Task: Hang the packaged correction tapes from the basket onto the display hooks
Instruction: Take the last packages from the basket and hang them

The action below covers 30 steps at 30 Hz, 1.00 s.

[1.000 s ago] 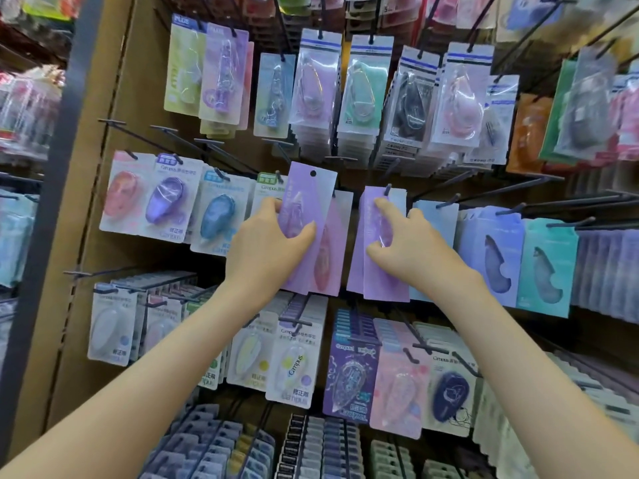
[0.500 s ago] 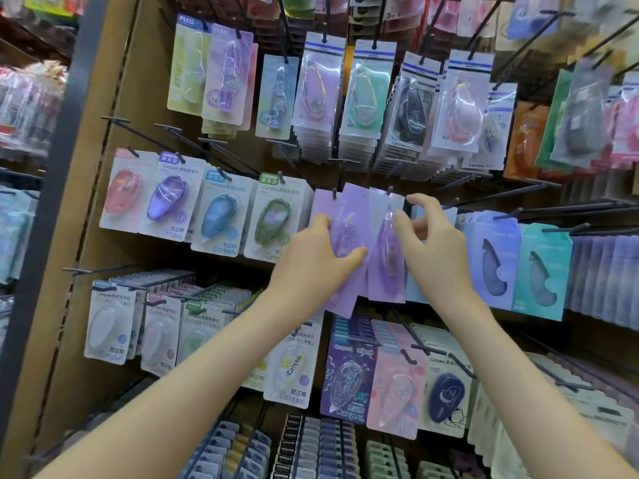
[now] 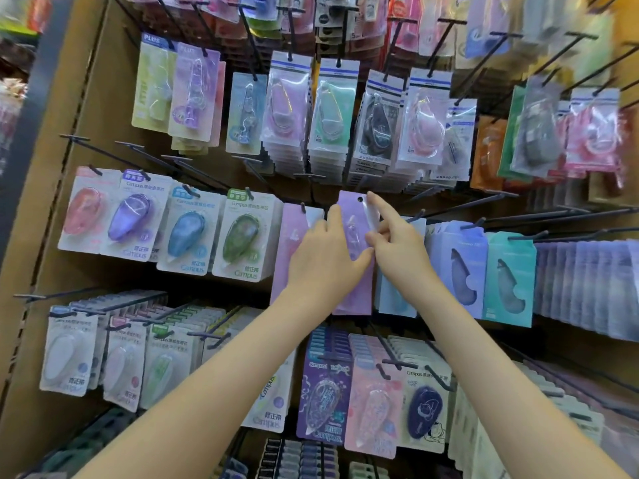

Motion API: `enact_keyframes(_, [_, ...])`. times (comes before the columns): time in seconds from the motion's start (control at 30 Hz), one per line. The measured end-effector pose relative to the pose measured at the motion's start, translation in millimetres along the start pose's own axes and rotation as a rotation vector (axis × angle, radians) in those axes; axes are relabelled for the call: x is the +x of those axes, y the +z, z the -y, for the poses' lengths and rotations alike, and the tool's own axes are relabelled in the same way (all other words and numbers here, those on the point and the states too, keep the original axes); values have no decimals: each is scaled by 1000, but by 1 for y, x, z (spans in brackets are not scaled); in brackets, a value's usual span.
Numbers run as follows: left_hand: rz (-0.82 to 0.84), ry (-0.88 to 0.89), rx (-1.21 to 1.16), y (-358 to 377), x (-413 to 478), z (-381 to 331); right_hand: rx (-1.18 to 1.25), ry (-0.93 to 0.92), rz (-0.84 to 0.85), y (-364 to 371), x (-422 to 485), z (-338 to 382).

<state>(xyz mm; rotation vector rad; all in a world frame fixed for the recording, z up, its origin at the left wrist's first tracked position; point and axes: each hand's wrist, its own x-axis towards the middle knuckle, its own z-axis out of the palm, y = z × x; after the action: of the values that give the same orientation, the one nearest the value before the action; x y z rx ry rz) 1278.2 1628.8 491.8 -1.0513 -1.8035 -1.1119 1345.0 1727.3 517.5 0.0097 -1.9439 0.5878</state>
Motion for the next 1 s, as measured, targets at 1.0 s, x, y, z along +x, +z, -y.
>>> enact_keyframes(1.0, [78, 117, 126, -12, -34, 79, -416, -116, 7, 55, -38, -11])
